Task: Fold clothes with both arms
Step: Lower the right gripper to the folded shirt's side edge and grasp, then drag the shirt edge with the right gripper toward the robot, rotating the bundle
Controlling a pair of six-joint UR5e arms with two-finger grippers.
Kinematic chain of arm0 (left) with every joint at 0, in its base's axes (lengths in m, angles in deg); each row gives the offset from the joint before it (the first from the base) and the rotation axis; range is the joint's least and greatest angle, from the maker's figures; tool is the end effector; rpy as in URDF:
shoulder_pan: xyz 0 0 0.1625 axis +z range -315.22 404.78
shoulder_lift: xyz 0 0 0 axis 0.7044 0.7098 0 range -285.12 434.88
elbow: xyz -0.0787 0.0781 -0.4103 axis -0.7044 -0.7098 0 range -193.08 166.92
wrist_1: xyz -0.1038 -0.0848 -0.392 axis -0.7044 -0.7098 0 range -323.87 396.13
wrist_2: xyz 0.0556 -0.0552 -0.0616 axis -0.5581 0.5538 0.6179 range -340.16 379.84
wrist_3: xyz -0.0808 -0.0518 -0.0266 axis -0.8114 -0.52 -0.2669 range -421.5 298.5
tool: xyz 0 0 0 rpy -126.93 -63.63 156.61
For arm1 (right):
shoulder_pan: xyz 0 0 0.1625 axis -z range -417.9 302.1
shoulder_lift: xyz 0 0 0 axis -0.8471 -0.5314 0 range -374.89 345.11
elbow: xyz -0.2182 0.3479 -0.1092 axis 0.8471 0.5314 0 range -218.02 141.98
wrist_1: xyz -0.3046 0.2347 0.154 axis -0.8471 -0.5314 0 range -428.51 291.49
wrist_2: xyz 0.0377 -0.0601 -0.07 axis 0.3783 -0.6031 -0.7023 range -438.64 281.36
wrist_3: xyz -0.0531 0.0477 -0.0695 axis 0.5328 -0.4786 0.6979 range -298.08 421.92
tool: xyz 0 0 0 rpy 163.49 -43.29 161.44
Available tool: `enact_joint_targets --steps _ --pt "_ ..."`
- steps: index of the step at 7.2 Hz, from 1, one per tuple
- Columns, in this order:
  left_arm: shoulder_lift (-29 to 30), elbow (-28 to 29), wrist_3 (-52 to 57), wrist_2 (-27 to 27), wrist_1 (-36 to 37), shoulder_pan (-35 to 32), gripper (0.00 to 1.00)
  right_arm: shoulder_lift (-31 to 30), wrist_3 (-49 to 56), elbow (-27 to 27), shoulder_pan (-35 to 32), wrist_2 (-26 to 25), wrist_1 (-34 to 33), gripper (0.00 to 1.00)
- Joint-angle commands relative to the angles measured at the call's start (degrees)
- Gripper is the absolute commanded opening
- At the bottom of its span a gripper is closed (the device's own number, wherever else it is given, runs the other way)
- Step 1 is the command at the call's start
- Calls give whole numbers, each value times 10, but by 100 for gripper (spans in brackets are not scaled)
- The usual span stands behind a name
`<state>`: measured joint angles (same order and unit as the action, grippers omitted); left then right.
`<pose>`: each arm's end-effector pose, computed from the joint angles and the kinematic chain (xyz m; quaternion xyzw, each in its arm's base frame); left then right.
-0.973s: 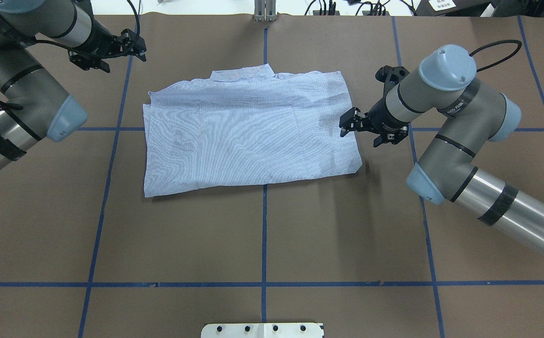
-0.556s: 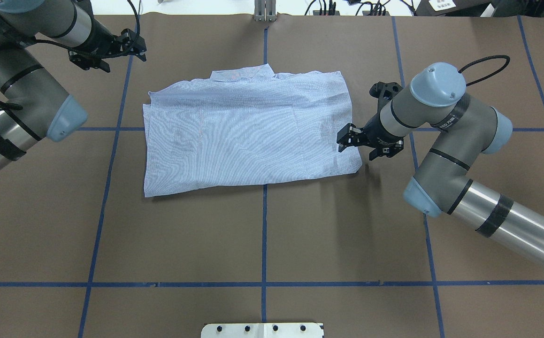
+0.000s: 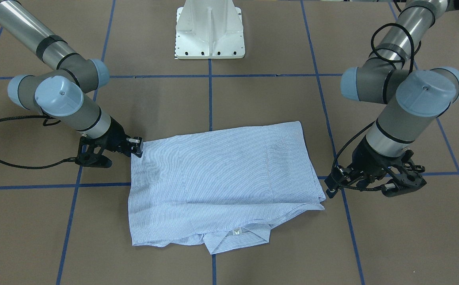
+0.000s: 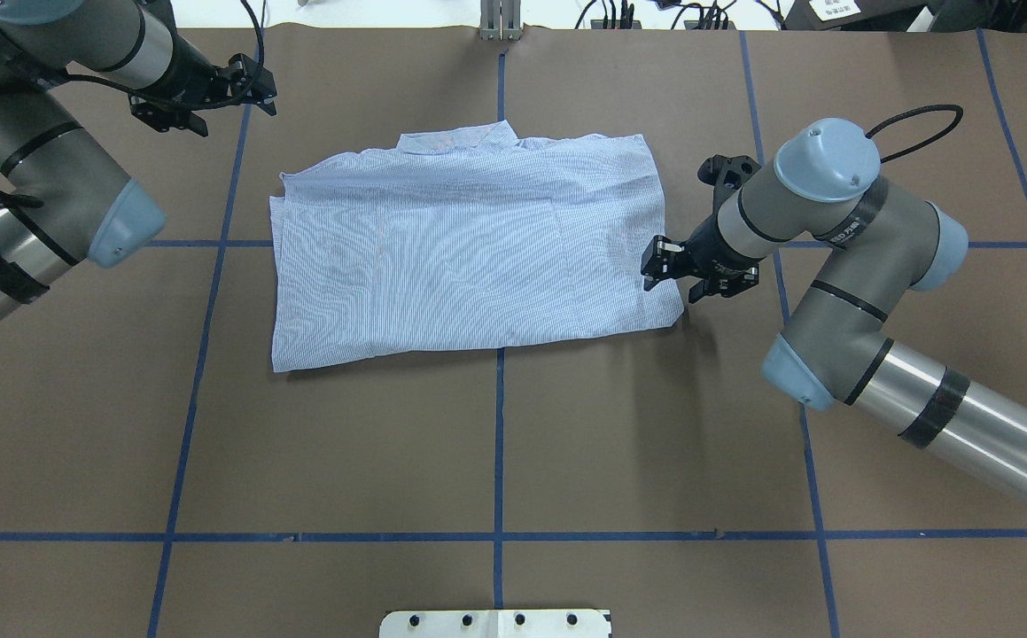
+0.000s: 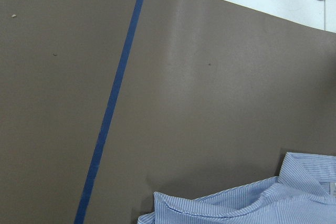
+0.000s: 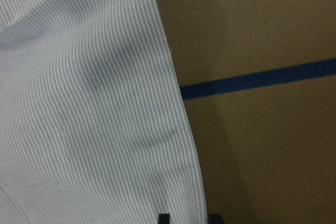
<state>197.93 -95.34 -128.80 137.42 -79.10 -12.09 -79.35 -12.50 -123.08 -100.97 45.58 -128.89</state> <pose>0.3193 -0.6489 0.3302 0.0996 0.4565 -0.1608 0.8694 -0.4421 -0.5190 0.3840 -0.0336 -0.4841 0.0843 0.8703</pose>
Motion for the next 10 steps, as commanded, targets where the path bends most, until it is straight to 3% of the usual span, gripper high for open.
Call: enact_joint_targets --steps 1,3,4,5,6,8,10 --pt "0 0 -2 -1 0 0 100 0 1 -2 0 2 0 0" --pt "0 0 -5 -1 0 0 100 -1 1 -7 -3 8 0 0" --pt "-1 -4 -5 -1 0 -1 100 -30 1 -56 -7 43 3 0" --pt "-4 -11 -5 -2 0 -2 100 -96 1 -152 -13 102 4 0" --pt "-18 -27 -5 -1 0 -1 100 -160 1 -230 -11 123 4 0" --pt "-21 -34 -6 -2 3 -1 100 -219 1 -285 -7 130 3 0" --pt "-22 -45 -7 -2 4 -1 100 -288 -1 -348 44 130 4 0"
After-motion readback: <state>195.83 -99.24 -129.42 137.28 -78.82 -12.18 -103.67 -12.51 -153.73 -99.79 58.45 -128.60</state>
